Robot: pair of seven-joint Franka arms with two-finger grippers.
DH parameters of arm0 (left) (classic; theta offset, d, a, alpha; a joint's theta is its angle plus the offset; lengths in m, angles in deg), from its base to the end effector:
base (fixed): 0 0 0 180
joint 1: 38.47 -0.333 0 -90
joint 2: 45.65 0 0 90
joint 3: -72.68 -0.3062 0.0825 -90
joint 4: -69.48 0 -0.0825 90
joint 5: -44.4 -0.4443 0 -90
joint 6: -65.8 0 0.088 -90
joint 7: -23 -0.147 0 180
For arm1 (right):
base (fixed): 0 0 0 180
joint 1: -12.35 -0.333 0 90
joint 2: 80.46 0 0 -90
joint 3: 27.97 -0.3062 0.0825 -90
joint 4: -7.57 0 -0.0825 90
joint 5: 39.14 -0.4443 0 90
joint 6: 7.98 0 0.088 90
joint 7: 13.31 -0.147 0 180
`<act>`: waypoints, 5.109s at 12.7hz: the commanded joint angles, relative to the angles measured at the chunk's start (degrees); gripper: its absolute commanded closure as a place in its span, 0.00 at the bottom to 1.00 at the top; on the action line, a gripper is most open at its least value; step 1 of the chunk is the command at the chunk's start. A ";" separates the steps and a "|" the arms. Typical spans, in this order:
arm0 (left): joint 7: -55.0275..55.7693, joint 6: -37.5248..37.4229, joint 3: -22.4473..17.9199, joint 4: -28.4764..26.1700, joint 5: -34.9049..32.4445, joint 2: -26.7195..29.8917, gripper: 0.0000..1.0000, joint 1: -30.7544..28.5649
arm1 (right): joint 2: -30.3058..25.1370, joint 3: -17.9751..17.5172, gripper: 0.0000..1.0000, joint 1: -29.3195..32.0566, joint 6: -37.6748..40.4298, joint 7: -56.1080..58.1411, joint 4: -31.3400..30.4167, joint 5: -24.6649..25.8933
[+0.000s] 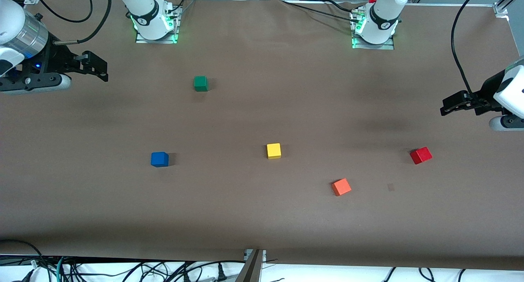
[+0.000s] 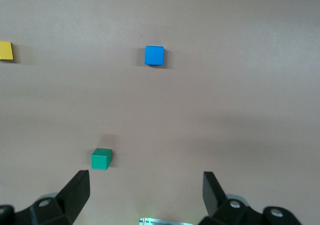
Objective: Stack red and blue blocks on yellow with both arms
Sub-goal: 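Lower the left gripper onto the red cube, then close the left gripper on the red cube and lift it, then carry the red cube over the yellow cube while the right gripper reaches the blue cube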
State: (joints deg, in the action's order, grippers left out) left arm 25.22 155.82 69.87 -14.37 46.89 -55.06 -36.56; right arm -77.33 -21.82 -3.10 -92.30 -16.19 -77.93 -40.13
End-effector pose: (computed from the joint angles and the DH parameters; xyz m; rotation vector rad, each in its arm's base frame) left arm 0.6593 0.0020 0.5272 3.1044 0.0858 -0.0882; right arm 0.6091 0.1040 0.5743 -3.1310 -0.1772 0.1187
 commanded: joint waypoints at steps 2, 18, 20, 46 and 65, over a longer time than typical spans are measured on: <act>0.15 -0.37 -0.36 1.76 -0.29 -1.31 0.00 0.46 | -1.37 0.01 0.00 0.15 0.12 0.51 -1.17 -0.67; -0.11 6.57 -0.62 0.62 -0.38 -12.28 0.00 -5.86 | -1.37 0.01 0.00 0.15 0.03 0.51 -1.17 -0.23; 0.85 9.55 -0.63 -0.25 -0.38 -15.97 0.00 -7.18 | -1.28 0.01 0.00 0.15 -0.06 0.51 -1.17 -0.23; 4.46 46.57 -0.10 -25.66 4.19 -21.62 0.68 -10.00 | -1.02 1.41 0.00 0.24 0.38 0.59 -1.08 -0.50; 33.37 30.83 3.59 2.70 3.40 -25.03 0.95 25.67 | 1.26 1.15 0.00 -0.55 -0.93 -0.11 -0.20 1.36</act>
State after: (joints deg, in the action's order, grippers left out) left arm 57.12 188.13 74.65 -18.24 49.96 -75.63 -13.02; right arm -76.81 -20.72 -3.85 -92.45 -16.20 -78.08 -38.30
